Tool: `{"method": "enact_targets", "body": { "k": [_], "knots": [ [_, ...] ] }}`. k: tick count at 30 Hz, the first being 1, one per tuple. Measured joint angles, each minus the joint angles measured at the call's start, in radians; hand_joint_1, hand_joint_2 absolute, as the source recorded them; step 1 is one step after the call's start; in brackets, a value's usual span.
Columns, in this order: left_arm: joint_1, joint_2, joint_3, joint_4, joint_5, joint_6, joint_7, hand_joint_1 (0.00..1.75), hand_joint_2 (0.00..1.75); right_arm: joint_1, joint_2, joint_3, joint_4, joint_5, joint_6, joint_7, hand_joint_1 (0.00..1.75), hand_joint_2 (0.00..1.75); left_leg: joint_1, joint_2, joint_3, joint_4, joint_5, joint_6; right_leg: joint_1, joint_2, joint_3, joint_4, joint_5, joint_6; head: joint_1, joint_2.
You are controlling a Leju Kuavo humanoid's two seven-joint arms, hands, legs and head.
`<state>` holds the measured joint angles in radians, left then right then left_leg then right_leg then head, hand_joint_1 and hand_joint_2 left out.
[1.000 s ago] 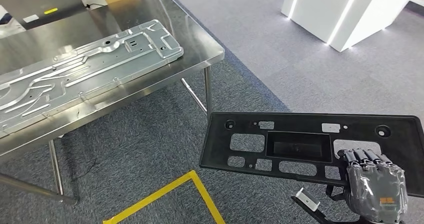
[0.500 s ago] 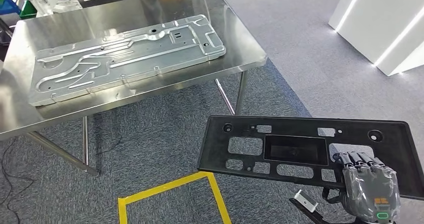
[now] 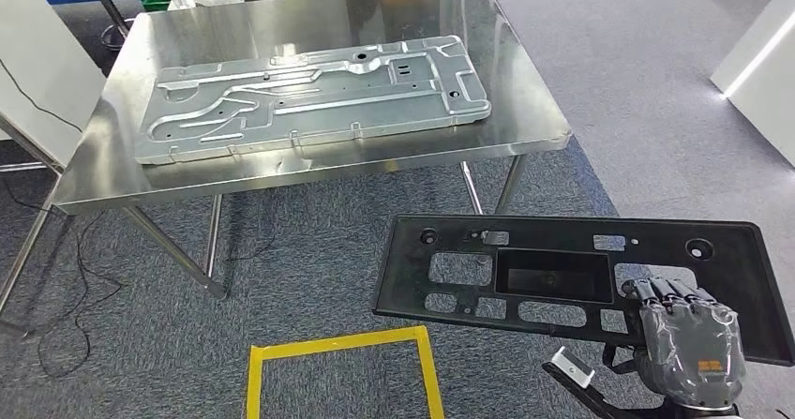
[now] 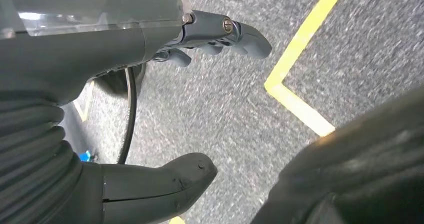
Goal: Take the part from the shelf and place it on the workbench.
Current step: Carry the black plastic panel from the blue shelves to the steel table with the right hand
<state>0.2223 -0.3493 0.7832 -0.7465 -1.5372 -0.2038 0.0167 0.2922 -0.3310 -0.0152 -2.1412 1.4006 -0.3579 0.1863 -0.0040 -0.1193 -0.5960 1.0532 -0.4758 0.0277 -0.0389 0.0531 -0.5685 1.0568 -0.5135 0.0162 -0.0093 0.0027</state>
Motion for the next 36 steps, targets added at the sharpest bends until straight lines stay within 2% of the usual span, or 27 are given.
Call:
{"method": "enact_targets", "body": {
  "k": [1,3,5,6,7,8,10,12,14,15,17,18,19,20,21,22,23,24,25,27,28,29,30,32,34,35,36],
  "knots": [
    [0.0,0.0,-0.001,-0.001,0.002,0.0,0.002,0.0,1.75,-0.002,0.0,0.0,0.001,-0.001,0.0,0.0,1.57,1.75,-0.001,0.027,-0.01,0.023,-0.014,-0.005,-0.001,-0.014,0.003,-0.003,0.0,-0.007,-0.001,0.0],
    [0.0,0.0,-0.004,-0.003,0.009,-0.001,0.007,0.0,1.75,-0.005,0.0,0.001,0.002,-0.004,0.0,0.0,1.57,1.75,-0.001,0.091,-0.059,0.126,-0.069,-0.015,0.0,-0.043,0.008,-0.006,-0.002,-0.017,-0.002,0.0],
    [0.0,0.0,-0.008,-0.005,0.016,-0.003,0.014,0.0,1.75,-0.01,0.0,0.002,0.004,-0.008,0.0,-0.002,1.57,1.75,0.004,0.112,-0.123,0.246,-0.116,-0.02,0.004,-0.074,0.011,-0.006,-0.007,-0.02,-0.002,0.0],
    [0.001,0.0,-0.01,-0.006,0.018,-0.005,0.017,0.0,1.75,-0.012,0.0,0.003,0.006,-0.01,0.001,-0.004,1.57,1.75,0.005,0.114,-0.137,0.268,-0.115,-0.02,0.005,-0.089,0.012,-0.005,-0.009,-0.02,-0.002,0.0],
    [0.002,0.0,-0.011,-0.006,0.019,-0.006,0.018,0.0,1.75,-0.015,0.0,0.004,0.007,-0.01,0.001,-0.006,1.57,1.75,0.006,0.116,-0.133,0.253,-0.095,-0.018,0.007,-0.103,0.016,-0.006,-0.012,-0.019,-0.002,0.0],
    [0.004,0.0,-0.012,-0.007,0.02,-0.007,0.019,0.0,1.75,-0.017,0.0,0.005,0.008,-0.011,0.001,-0.008,1.57,1.75,0.005,0.123,-0.107,0.2,-0.061,-0.014,0.008,-0.117,0.021,-0.006,-0.016,-0.018,-0.002,0.0],
    [0.005,0.0,-0.013,-0.01,0.021,-0.009,0.019,0.0,1.75,-0.023,0.0,0.006,0.008,-0.011,0.001,-0.008,1.57,1.75,-0.003,0.16,-0.039,0.064,-0.004,0.002,0.012,-0.142,0.033,-0.008,-0.024,-0.014,-0.002,0.0],
    [0.005,0.0,-0.013,-0.012,0.022,-0.009,0.019,0.0,1.75,-0.028,0.0,0.006,0.008,-0.012,0.001,-0.009,1.57,1.75,-0.011,0.183,-0.01,0.0,0.008,0.014,0.016,-0.161,0.042,-0.013,-0.029,-0.004,-0.002,0.0],
    [0.008,0.0,-0.014,-0.013,0.023,-0.009,0.02,0.0,1.75,-0.031,-0.001,0.008,0.009,-0.012,0.001,-0.009,1.57,1.75,-0.013,0.164,-0.007,-0.01,0.007,0.021,0.018,-0.18,0.054,-0.024,-0.031,0.008,-0.002,0.0],
    [0.01,-0.001,-0.014,-0.014,0.023,-0.009,0.02,0.0,1.75,-0.033,-0.002,0.009,0.009,-0.012,0.001,-0.01,1.57,1.75,-0.011,0.152,0.0,-0.021,0.011,0.025,0.018,-0.174,0.062,-0.025,-0.034,0.013,-0.002,0.0],
    [0.011,-0.004,-0.015,-0.015,0.025,-0.009,0.021,0.0,1.75,-0.037,-0.003,0.011,0.011,-0.012,0.001,-0.01,1.57,1.75,-0.003,0.13,0.021,-0.044,0.021,0.034,0.017,-0.123,0.052,0.018,-0.066,0.02,-0.001,0.0],
    [0.01,-0.004,-0.015,-0.015,0.025,-0.009,0.021,0.0,1.75,-0.038,-0.003,0.011,0.012,-0.012,0.002,-0.009,1.57,1.75,0.0,0.12,0.028,-0.05,0.024,0.038,0.015,-0.088,0.027,0.071,-0.093,0.021,0.0,0.0],
    [0.01,-0.005,-0.016,-0.015,0.026,-0.01,0.021,0.0,1.75,-0.038,-0.003,0.012,0.014,-0.013,0.002,-0.009,1.57,1.75,0.0,0.109,0.03,-0.051,0.024,0.042,0.015,-0.067,-0.01,0.136,-0.123,0.021,0.0,0.0],
    [0.009,-0.005,-0.017,-0.015,0.027,-0.01,0.023,0.0,1.75,-0.038,-0.003,0.013,0.016,-0.013,0.002,-0.01,1.57,1.75,-0.001,0.096,0.03,-0.05,0.023,0.043,0.015,-0.058,-0.047,0.196,-0.141,0.023,0.0,0.0],
    [0.01,-0.005,-0.018,-0.015,0.028,-0.011,0.025,0.0,1.75,-0.038,-0.003,0.014,0.018,-0.014,0.004,-0.01,1.57,1.75,-0.002,0.082,0.031,-0.049,0.021,0.044,0.015,-0.055,-0.074,0.231,-0.141,0.025,0.0,0.0],
    [0.01,-0.005,-0.02,-0.015,0.03,-0.013,0.028,0.0,1.75,-0.04,-0.004,0.015,0.021,-0.014,0.007,-0.01,1.57,1.75,-0.002,0.066,0.033,-0.046,0.018,0.043,0.014,-0.054,-0.084,0.229,-0.119,0.026,0.0,0.0],
    [0.01,-0.005,-0.021,-0.015,0.033,-0.014,0.031,0.0,1.75,-0.044,-0.005,0.015,0.023,-0.015,0.011,-0.011,1.57,1.75,-0.002,0.051,0.035,-0.042,0.014,0.04,0.012,-0.049,-0.074,0.187,-0.078,0.027,0.0,0.0],
    [0.01,-0.005,-0.023,-0.016,0.035,-0.016,0.033,0.0,1.75,-0.05,-0.007,0.016,0.025,-0.017,0.015,-0.012,1.57,1.75,-0.001,0.036,0.037,-0.036,0.01,0.038,0.009,-0.035,-0.052,0.121,-0.034,0.027,0.0,0.0],
    [0.01,-0.005,-0.025,-0.016,0.036,-0.018,0.035,0.0,1.75,-0.059,-0.01,0.017,0.028,-0.021,0.02,-0.013,1.57,1.75,-0.002,0.022,0.035,-0.028,0.004,0.033,0.005,-0.005,-0.03,0.06,-0.003,0.026,0.001,0.0],
    [0.009,-0.004,-0.029,-0.02,0.038,-0.023,0.036,0.0,1.75,-0.08,-0.016,0.02,0.033,-0.033,0.029,-0.017,1.57,1.75,-0.002,-0.001,0.025,-0.017,-0.003,0.023,0.001,0.043,-0.007,-0.003,0.016,0.022,-0.001,0.0],
    [0.01,-0.003,-0.03,-0.022,0.039,-0.026,0.037,0.0,1.75,-0.091,-0.019,0.022,0.036,-0.039,0.036,-0.019,1.57,1.75,-0.001,-0.012,0.018,-0.015,-0.003,0.017,0.002,0.051,-0.006,-0.005,0.012,0.018,-0.001,0.0],
    [0.011,-0.003,-0.031,-0.024,0.039,-0.03,0.037,0.0,1.75,-0.104,-0.022,0.023,0.039,-0.045,0.044,-0.021,1.57,1.75,0.001,-0.024,0.015,-0.016,-0.002,0.011,0.002,0.04,-0.005,-0.008,0.012,0.013,-0.001,0.0],
    [0.012,-0.003,-0.032,-0.026,0.04,-0.033,0.037,0.0,1.75,-0.118,-0.026,0.025,0.043,-0.051,0.054,-0.022,1.57,1.75,0.002,-0.024,0.012,-0.013,-0.002,0.006,0.001,0.026,-0.002,-0.013,0.012,0.007,-0.001,0.0],
    [0.013,-0.002,-0.034,-0.03,0.042,-0.038,0.037,0.0,1.75,-0.149,-0.034,0.028,0.049,-0.068,0.075,-0.025,1.57,1.75,0.001,0.024,-0.005,0.027,-0.026,-0.004,-0.002,-0.001,0.008,-0.022,0.013,-0.007,-0.002,0.0],
    [0.013,-0.001,-0.04,-0.036,0.049,-0.042,0.039,0.0,1.75,-0.183,-0.045,0.035,0.055,-0.095,0.106,-0.024,1.57,1.75,0.001,0.091,-0.064,0.14,-0.082,-0.014,-0.001,-0.025,0.014,-0.025,0.009,-0.015,-0.004,0.0],
    [0.014,-0.001,-0.042,-0.037,0.054,-0.045,0.041,0.0,1.75,-0.203,-0.053,0.039,0.059,-0.109,0.124,-0.023,1.57,1.75,0.004,0.105,-0.1,0.205,-0.107,-0.018,0.0,-0.036,0.016,-0.025,0.007,-0.016,-0.004,0.0],
    [0.015,-0.001,-0.045,-0.039,0.059,-0.046,0.043,0.0,1.75,-0.222,-0.06,0.043,0.063,-0.119,0.138,-0.022,1.57,1.75,0.007,0.111,-0.127,0.248,-0.115,-0.021,0.0,-0.045,0.018,-0.025,0.005,-0.015,-0.004,0.0]
  ]
}}
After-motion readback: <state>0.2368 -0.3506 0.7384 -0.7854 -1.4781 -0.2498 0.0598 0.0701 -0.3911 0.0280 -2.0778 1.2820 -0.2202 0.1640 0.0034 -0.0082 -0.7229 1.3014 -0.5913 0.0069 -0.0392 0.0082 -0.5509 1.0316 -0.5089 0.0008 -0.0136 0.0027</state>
